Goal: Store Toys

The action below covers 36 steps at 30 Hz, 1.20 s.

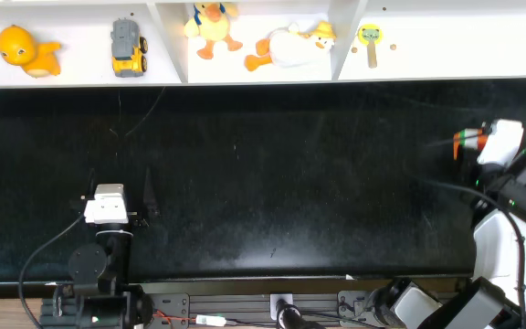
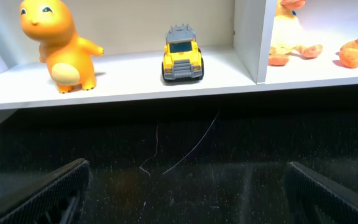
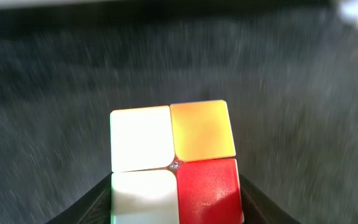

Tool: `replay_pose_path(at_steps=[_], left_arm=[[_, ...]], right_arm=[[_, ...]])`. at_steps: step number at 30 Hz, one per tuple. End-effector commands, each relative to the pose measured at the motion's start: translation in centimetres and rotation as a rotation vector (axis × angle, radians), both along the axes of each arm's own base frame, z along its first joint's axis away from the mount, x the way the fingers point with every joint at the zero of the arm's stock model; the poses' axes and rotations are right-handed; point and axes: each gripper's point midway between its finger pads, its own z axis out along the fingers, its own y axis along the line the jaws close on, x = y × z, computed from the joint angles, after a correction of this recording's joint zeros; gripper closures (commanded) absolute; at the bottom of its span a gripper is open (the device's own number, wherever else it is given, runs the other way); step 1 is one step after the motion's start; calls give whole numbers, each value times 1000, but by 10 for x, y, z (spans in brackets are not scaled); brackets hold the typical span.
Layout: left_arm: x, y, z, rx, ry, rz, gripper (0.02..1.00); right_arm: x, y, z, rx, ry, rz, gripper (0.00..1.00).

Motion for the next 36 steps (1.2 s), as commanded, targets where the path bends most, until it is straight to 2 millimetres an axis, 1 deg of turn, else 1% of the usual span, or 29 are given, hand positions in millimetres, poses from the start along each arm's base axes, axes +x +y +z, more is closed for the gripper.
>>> replay_pose_path(at_steps=[1, 3, 5, 6, 10, 12, 19, 21, 22, 23, 24, 25, 28, 29, 32, 36], left_arm=[[0, -3, 1, -11, -7, -12, 20], [0, -3, 1, -11, -7, -12, 20], [0, -3, 1, -11, -7, -12, 20], [0, -3, 1, -11, -7, -12, 20], [0, -3, 1, -11, -7, -12, 20], [0, -3, 1, -11, -7, -12, 20], [0, -3, 1, -11, -7, -12, 20], [0, -3, 1, -11, -7, -12, 20], [0, -3, 1, -11, -7, -12, 20], [0, -3, 1, -11, -7, -12, 20], [0, -3, 1, -11, -7, -12, 20], [0, -3, 1, -11, -7, -12, 20], [0, -3, 1, -11, -7, -12, 20], [0, -3, 1, -11, -7, -12, 23], [0, -3, 1, -11, -7, -12, 20], [0, -3, 1, -11, -7, -12, 20]], right_arm=[[47, -8, 61, 6, -141, -11, 538], [58, -10, 70, 6, -156, -6, 538], [86, -13, 84, -2, -176, 22, 538], [93, -13, 85, -2, -179, 29, 542], [122, -17, 86, 5, -176, 32, 535], [136, -15, 85, 6, -175, 48, 533], [185, 7, 79, 22, -157, 128, 533], [190, 10, 77, 25, -150, 136, 384], [191, 11, 77, 24, -144, 135, 290], [191, 11, 76, 19, -134, 128, 237], [190, 9, 75, 12, -125, 116, 132], [188, 7, 75, 7, -117, 102, 3], [175, 5, 77, 5, -83, 66, 3], [168, 4, 77, 0, -67, 52, 5], [138, 8, 76, -16, -23, 15, 5], [87, 28, 61, -24, -32, 11, 7]])
